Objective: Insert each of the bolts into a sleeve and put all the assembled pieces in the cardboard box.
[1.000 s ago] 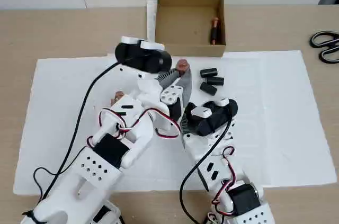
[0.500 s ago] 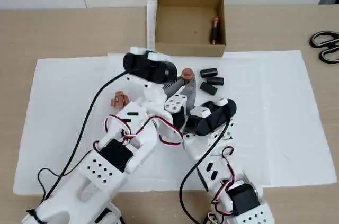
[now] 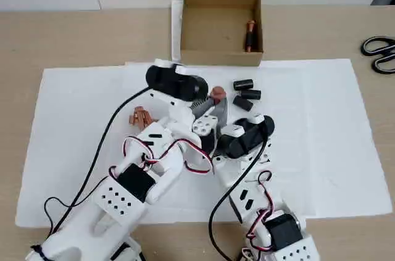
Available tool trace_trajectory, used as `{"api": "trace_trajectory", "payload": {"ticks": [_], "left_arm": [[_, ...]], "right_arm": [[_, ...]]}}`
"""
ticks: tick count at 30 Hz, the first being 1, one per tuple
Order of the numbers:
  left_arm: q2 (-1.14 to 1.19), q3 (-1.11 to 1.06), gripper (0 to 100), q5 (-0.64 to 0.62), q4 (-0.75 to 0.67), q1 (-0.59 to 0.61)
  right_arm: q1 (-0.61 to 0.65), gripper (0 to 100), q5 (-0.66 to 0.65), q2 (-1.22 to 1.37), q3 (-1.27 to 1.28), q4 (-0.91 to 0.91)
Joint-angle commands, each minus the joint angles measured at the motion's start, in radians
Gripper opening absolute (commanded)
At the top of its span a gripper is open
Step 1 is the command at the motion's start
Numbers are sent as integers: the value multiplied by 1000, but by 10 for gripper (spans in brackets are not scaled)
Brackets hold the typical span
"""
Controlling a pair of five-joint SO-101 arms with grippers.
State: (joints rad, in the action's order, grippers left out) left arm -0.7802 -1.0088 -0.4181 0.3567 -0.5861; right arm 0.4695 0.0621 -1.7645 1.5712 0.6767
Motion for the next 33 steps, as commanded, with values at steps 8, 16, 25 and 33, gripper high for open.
{"api": "trace_trajectory", "payload": {"ticks": [8, 16, 25, 33], "left_arm": [[-25, 22, 5, 8, 95, -14], [-25, 31, 5, 9, 143, -35], [-25, 56, 6, 25, 193, -34], [-25, 272, 152, 95, 500, -32]], "right_arm": [[1, 4, 9, -5, -8, -1], [1, 4, 9, -5, -8, -1], [-1, 4, 9, -5, -8, -1], [-1, 4, 9, -5, -8, 1]]}}
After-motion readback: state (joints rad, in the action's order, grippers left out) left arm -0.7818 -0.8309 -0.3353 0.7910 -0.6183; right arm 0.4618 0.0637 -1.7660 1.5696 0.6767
